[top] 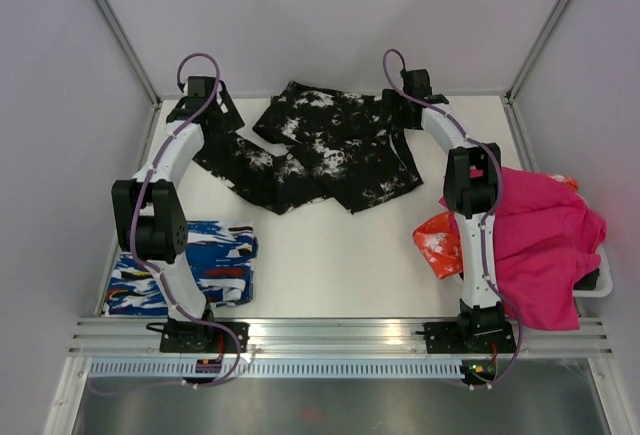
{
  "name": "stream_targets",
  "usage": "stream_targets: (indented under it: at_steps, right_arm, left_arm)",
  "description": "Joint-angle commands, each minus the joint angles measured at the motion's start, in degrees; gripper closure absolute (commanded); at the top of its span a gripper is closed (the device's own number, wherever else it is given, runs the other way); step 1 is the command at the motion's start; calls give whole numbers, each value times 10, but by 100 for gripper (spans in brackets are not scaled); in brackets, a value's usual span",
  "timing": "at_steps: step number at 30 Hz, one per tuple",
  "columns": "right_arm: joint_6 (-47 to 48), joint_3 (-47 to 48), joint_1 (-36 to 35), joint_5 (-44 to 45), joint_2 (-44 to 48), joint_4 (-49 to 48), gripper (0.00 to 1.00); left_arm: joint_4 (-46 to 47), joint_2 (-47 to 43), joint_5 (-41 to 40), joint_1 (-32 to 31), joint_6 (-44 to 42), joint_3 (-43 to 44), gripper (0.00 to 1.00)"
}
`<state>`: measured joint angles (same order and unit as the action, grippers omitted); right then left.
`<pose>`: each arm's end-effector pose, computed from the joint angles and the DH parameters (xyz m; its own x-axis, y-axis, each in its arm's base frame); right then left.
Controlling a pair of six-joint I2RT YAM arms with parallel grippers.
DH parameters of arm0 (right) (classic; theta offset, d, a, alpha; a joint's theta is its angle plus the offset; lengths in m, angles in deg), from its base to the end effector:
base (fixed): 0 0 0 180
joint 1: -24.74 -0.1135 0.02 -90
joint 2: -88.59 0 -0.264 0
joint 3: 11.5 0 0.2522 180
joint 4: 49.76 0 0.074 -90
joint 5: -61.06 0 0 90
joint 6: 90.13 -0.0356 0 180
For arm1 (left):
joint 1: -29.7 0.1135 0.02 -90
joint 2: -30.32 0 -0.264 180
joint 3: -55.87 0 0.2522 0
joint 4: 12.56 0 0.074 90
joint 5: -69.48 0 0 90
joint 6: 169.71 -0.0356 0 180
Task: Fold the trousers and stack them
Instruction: Flatten the trousers out
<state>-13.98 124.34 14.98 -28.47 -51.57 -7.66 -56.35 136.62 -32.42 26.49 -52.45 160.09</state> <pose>0.5418 0.0929 0.1842 -0.7324 0.1169 -0.6707 0.0117 0.9872 0.1593 0.4217 -0.0163 0.2796 -0.5965 -0.4154 -0.6867 -0.4070 0.8940 -0.1874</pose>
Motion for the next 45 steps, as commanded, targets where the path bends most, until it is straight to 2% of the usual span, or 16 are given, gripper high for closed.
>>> stream_targets:
  at_steps: [1,6,8,9,11,12,14,17,21,24,30,35,38,39,42,45]
  right_arm:
    - [-37,23,-3,-31,-28,-41,8]
    - [-72,2,-11,-106,-42,-117,12]
    - [-98,17,-9,-100,-66,-112,26]
    - [-104,31,-5,-99,-73,-103,46]
    - [-113,32,-1,-94,-76,-93,67]
    - [-108,31,1,-80,-72,-89,87]
    - [-93,26,5,-55,-45,-77,100]
    - [-98,-13,32,-28,18,-79,100]
    - [-104,-138,93,-8,133,-108,100]
    - [-80,-190,131,24,177,-105,100]
    - [-23,-219,142,-34,168,-67,100]
    - [-40,-226,142,-57,156,-75,100]
    - [-48,-222,141,-71,155,-86,100]
    - [-49,-218,141,-80,155,-86,100]
    - [-46,-226,137,-85,165,-93,100]
    - [-46,-238,136,-81,174,-100,100]
  left_arm:
    - [29,29,47,4,-6,21,1]
    - [29,104,79,14,38,54,4]
    - [31,125,95,14,63,62,6]
    - [50,140,109,14,77,61,8]
    - [67,152,154,14,92,62,10]
    - [85,159,163,14,110,61,10]
    - [107,165,186,14,125,60,11]
    - [132,169,188,14,168,61,11]
    - [177,163,189,14,245,48,11]
    - [196,167,185,14,272,48,12]
    - [247,226,259,8,292,106,18]
    - [223,275,320,-32,362,195,16]
    - [293,298,355,-62,464,195,15]
    - [327,302,350,-72,528,189,14]
    - [371,317,326,-93,634,170,14]
    - [379,332,284,-117,686,184,11]
